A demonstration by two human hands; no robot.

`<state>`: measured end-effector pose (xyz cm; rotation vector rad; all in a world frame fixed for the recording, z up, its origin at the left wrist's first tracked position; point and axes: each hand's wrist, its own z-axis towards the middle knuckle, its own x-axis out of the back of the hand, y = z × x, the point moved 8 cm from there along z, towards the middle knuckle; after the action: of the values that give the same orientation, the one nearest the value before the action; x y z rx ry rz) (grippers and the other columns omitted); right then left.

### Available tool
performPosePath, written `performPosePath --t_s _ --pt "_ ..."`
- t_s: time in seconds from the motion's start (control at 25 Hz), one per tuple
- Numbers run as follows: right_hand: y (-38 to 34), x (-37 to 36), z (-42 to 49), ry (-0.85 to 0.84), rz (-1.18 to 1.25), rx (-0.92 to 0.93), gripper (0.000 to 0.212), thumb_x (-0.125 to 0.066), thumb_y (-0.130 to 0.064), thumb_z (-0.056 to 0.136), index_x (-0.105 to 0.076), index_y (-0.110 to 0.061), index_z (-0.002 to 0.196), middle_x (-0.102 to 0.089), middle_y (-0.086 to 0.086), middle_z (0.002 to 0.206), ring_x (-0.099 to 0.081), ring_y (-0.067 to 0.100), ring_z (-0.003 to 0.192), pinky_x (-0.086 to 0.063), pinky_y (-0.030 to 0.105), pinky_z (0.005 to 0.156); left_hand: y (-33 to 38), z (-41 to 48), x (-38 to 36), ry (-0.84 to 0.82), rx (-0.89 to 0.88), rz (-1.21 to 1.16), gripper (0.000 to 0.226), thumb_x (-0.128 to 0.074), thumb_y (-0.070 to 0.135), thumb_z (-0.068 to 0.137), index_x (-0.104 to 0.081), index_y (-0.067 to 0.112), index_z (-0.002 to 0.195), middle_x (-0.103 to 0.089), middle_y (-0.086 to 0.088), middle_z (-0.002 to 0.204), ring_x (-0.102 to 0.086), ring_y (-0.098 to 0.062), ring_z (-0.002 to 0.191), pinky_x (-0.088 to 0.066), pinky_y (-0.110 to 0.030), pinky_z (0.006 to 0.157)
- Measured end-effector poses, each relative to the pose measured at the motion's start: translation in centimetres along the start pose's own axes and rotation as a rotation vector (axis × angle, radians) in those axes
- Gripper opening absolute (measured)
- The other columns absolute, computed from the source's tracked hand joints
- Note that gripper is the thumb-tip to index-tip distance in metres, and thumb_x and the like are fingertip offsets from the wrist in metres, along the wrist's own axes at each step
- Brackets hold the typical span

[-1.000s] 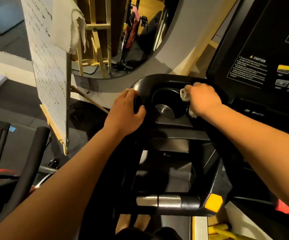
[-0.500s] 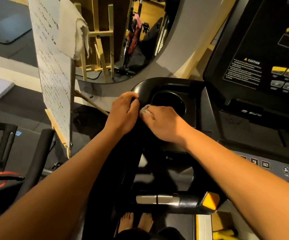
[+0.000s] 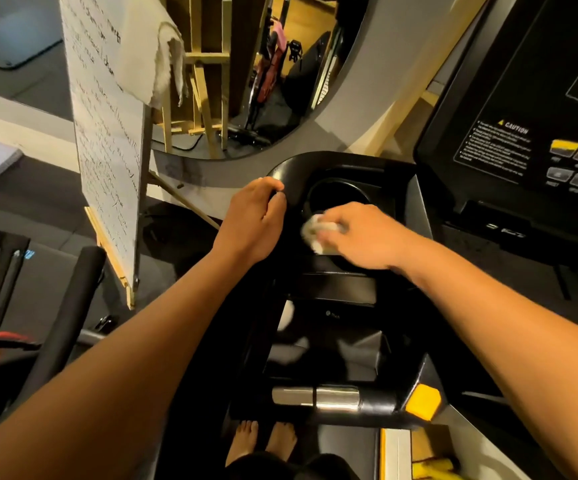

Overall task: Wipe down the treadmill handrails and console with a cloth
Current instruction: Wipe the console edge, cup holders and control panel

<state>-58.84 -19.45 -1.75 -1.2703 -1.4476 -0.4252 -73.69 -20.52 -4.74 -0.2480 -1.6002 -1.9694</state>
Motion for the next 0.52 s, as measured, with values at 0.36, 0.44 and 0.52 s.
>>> performPosePath --t_s 0.36,0.44,0.52 --pt "1.9 6.3 -0.8 -0.009 -0.232 0.048 0.012 -0.063 -0.023 0.089 -0.064 -0.031 0.097 -0.068 -0.001 0.093 -0.065 0.02 0.086 -0.053 0.036 0.08 0.1 -0.3 0.2 -0.003 0.017 -0.047 0.024 -0.039 0.023 0.092 -0.06 0.011 0.094 -0.061 -0.004 0.085 -0.055 -0.017 0.081 -0.043 -0.033 0.073" --pt "1.9 9.8 0.9 0.247 -0.179 0.082 0.019 -0.065 -0.021 0.087 -0.062 -0.028 0.104 -0.066 -0.001 0.1 -0.061 0.019 0.093 -0.044 0.027 0.082 0.2 -0.3 0.3 0.007 0.009 -0.049 0.024 -0.039 0.022 0.092 -0.059 0.009 0.092 -0.06 -0.005 0.083 -0.054 -0.018 0.079 -0.043 -0.036 0.072" --pt "2.4 9.4 2.6 0.259 -0.136 0.036 0.025 -0.068 -0.024 0.085 -0.064 -0.026 0.109 -0.063 -0.003 0.103 -0.058 0.016 0.098 -0.038 0.023 0.083 0.1 -0.4 0.3 0.008 0.009 -0.038 0.024 -0.04 0.022 0.092 -0.06 0.01 0.095 -0.061 -0.005 0.087 -0.055 -0.018 0.082 -0.044 -0.036 0.075"
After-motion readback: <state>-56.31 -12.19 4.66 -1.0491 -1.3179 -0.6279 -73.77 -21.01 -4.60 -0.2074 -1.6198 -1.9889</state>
